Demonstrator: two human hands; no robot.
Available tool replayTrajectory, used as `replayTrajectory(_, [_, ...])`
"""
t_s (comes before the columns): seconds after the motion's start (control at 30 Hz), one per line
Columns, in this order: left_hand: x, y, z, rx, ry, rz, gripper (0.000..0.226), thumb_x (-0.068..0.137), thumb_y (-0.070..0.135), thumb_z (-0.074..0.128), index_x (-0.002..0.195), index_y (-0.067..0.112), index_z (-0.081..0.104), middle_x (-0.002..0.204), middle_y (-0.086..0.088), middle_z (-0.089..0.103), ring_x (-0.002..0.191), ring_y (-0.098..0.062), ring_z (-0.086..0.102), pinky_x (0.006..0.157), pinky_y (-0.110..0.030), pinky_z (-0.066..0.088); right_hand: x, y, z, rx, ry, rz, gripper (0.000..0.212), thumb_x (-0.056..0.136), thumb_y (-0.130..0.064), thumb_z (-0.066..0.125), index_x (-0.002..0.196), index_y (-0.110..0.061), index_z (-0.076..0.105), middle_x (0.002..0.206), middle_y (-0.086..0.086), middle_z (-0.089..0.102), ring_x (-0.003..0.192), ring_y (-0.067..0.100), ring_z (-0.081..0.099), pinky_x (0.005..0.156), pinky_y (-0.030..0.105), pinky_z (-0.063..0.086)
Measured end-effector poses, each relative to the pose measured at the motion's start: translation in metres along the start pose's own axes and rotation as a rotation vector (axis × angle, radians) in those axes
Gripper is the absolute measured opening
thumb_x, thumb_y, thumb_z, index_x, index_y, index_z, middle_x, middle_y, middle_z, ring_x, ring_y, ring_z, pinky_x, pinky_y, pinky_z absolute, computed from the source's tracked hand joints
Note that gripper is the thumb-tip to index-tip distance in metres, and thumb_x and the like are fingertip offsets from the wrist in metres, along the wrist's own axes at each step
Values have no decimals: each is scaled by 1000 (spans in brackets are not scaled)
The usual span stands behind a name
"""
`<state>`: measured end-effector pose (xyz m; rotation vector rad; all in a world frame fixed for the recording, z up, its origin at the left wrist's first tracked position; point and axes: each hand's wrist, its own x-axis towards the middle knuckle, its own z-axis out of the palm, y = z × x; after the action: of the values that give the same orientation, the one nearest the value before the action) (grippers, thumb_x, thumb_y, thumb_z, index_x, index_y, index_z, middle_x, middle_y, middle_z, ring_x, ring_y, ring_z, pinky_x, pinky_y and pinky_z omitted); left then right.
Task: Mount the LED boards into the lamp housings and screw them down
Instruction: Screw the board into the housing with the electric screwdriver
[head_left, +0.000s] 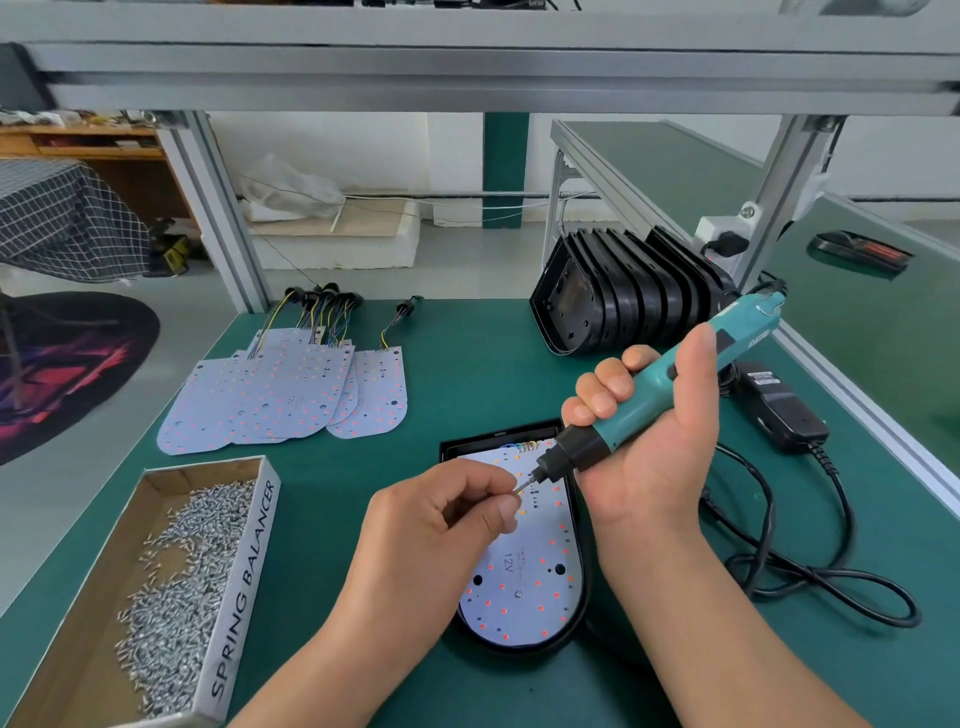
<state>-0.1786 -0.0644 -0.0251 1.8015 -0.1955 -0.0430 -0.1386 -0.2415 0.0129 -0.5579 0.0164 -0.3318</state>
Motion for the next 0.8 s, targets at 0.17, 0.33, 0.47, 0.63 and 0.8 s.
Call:
replayTrajectory(0.17, [0,-1,2,-16,-10,-25,29,93,13,81,96,42,78,92,8,82,88,-17,77,72,-27,61,0,0,2,-18,-24,-4,46,89,-64,62,83,-20,52,68,-3,41,53,13,42,52,26,41])
replayTrajectory(0.33, [0,0,2,4,-3,3,35,92,12,82,97,44,71,92,9,81,84,-16,77,71,-22,60,-2,0,3,-34,-48,-8,45,93,-63,60,84,-20,52,67,-3,42,53,12,43,51,26,41])
replayTrajectory(0.47, [0,1,2,16,6,12,35,91,13,82,98,45,70,91,10,81,84,-15,77,69,-20,59,-3,0,3,-52,-64,-14,44,95,-62,58,84,-19,53,67,-3,42,53,13,42,52,26,42])
replayTrajectory(0.63, [0,-1,3,-40,11,5,38,90,10,85,98,45,72,95,9,81,89,-13,78,78,-19,60,-3,0,4,-65,-74,-17,44,92,-62,61,85,-19,52,67,-3,43,52,13,43,52,26,42])
replayTrajectory(0.8, [1,-3,4,-40,0,0,39,90,9,84,99,45,72,96,10,81,94,-14,79,84,-25,62,-3,-1,4,-80,-90,-20,43,92,-61,62,84,-20,52,66,-2,42,51,14,43,51,26,42])
